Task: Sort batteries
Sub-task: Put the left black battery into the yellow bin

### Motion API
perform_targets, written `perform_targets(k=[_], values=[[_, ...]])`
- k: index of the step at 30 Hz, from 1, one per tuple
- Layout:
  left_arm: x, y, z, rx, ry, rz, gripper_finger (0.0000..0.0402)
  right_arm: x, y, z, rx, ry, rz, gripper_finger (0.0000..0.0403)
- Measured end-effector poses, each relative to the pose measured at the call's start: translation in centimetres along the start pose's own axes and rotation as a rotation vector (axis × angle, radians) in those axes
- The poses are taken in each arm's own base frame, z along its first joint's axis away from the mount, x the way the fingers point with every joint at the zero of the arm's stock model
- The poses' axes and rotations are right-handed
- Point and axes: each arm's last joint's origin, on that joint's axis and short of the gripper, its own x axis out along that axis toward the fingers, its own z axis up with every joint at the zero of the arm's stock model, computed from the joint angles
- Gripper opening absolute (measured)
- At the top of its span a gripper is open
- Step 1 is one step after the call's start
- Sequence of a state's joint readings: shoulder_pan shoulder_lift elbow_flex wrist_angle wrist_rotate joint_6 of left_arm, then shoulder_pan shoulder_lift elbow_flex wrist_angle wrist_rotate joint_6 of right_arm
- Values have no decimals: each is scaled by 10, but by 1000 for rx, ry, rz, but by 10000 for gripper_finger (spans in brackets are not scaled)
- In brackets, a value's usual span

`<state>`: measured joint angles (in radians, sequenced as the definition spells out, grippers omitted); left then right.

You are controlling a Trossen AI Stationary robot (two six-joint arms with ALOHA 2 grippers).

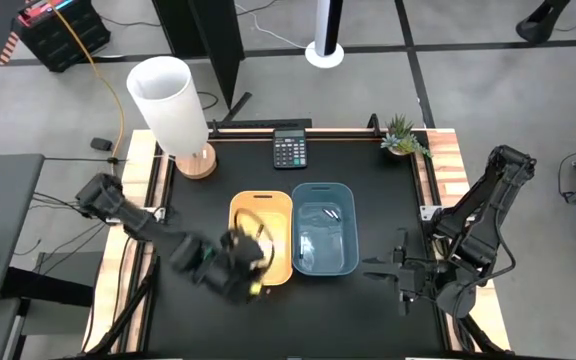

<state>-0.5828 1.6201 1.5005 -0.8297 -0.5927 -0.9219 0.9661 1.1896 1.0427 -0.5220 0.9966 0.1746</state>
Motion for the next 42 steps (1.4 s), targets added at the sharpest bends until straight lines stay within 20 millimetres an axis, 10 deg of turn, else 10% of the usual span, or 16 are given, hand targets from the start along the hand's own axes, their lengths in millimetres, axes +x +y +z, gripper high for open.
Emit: perform_targets(k=[8,17,30,42], values=[[-10,-71,-74,189,-37,-215,52,0,0,0,-1,1,0,141],[25,-85,-130,158,112,-132,24,0,0,0,4,-2,0,141],[56,-67,-134,245,197,42,19,0,0,1,13,-8,1,141],[70,-61,-140,262,268,78,124,0,1,7,12,-46,7,141]])
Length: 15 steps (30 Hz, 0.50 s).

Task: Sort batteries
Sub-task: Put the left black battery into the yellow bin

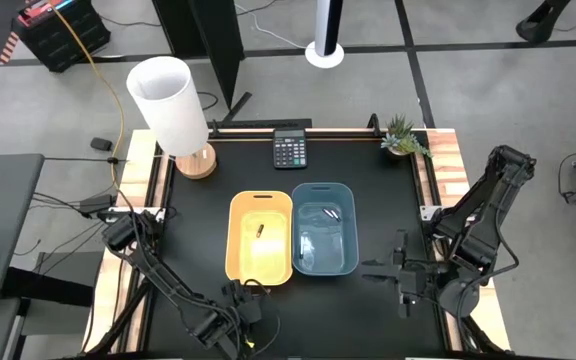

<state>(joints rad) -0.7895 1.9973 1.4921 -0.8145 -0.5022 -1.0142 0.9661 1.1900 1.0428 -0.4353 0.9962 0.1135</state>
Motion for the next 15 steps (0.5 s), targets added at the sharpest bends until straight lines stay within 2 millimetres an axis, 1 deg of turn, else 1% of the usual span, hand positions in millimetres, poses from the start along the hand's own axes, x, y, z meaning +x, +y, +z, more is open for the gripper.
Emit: perform_targets(k=[4,8,15], values=[[3,5,-4,7,25,35,141,0,0,0,4,-3,3,141],[6,8,-5,8,30,52,138,-1,0,0,5,-4,3,141],[10,13,2,29,28,69,132,-1,1,1,16,-8,4,141]])
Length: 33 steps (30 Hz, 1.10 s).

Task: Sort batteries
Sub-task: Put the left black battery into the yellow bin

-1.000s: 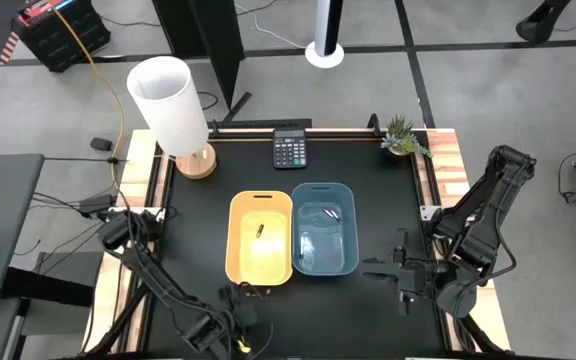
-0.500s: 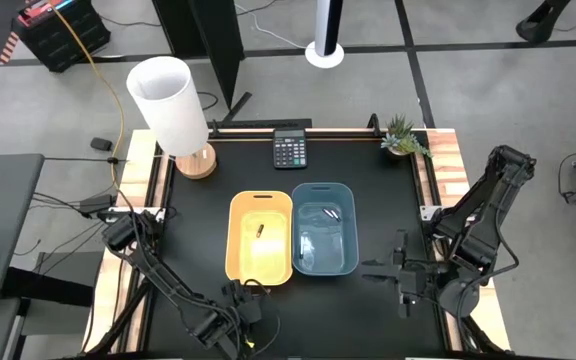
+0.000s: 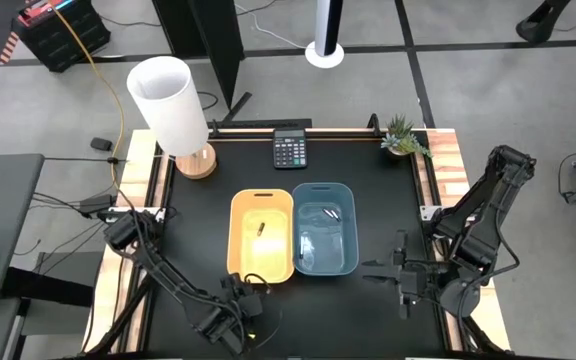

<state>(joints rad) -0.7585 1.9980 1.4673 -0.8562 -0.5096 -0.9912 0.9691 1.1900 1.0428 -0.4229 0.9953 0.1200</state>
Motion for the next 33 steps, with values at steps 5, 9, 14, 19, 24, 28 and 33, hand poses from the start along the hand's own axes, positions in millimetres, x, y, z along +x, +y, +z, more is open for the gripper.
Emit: perform_targets(k=[5,9,14,19,24,28,33], values=[[9,4,-2,-6,29,-6,132,-2,1,0,0,-3,8,141],[15,6,-7,-24,41,-1,132,-4,3,0,-3,-8,20,141],[16,8,-4,-18,42,-4,132,-6,5,0,-6,-11,29,141],[26,12,-8,-23,58,-3,132,-6,5,0,-6,-12,29,141],[33,15,-11,-36,35,-1,132,-6,5,0,-6,-12,29,141],[34,16,-10,-13,34,-1,132,-6,5,0,-6,-11,29,141],[40,19,-8,-35,65,-34,132,-6,5,0,-6,-11,27,141]])
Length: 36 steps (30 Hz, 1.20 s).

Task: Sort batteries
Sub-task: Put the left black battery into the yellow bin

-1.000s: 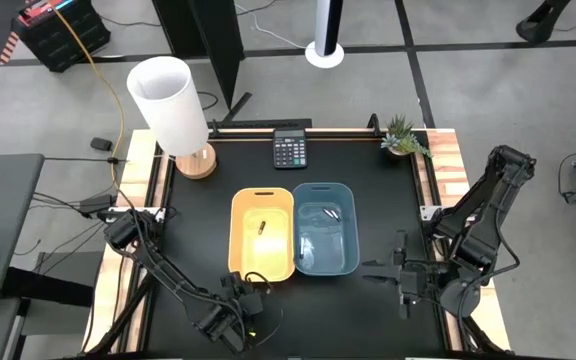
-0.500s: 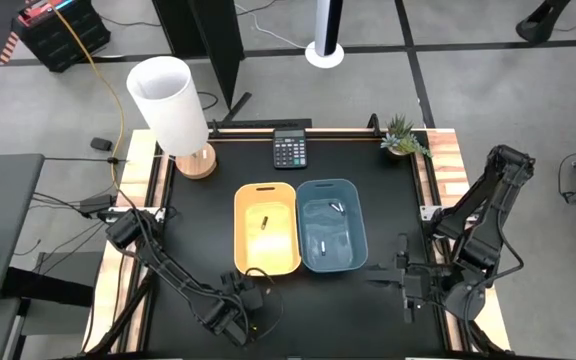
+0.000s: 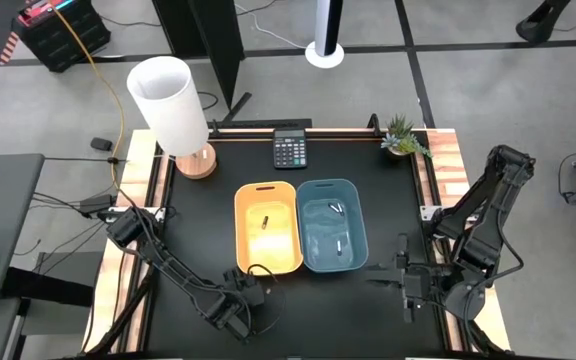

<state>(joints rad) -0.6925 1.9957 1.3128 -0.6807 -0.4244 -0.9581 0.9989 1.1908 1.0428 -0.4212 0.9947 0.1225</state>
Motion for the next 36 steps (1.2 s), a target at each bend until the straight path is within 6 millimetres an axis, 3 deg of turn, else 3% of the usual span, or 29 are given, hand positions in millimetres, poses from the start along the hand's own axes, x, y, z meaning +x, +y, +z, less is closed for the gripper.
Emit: perform_targets(k=[6,16,22,36], values=[[10,5,-5,-71,35,-44,117,0,0,0,-1,0,0,141],[12,6,-8,-80,86,-53,19,1,-1,2,-27,-8,-6,141],[10,5,-10,-97,114,-55,19,1,-1,2,-26,-8,-6,141],[-19,-8,-9,-38,189,-13,18,3,-2,4,-1,-19,-11,141]])
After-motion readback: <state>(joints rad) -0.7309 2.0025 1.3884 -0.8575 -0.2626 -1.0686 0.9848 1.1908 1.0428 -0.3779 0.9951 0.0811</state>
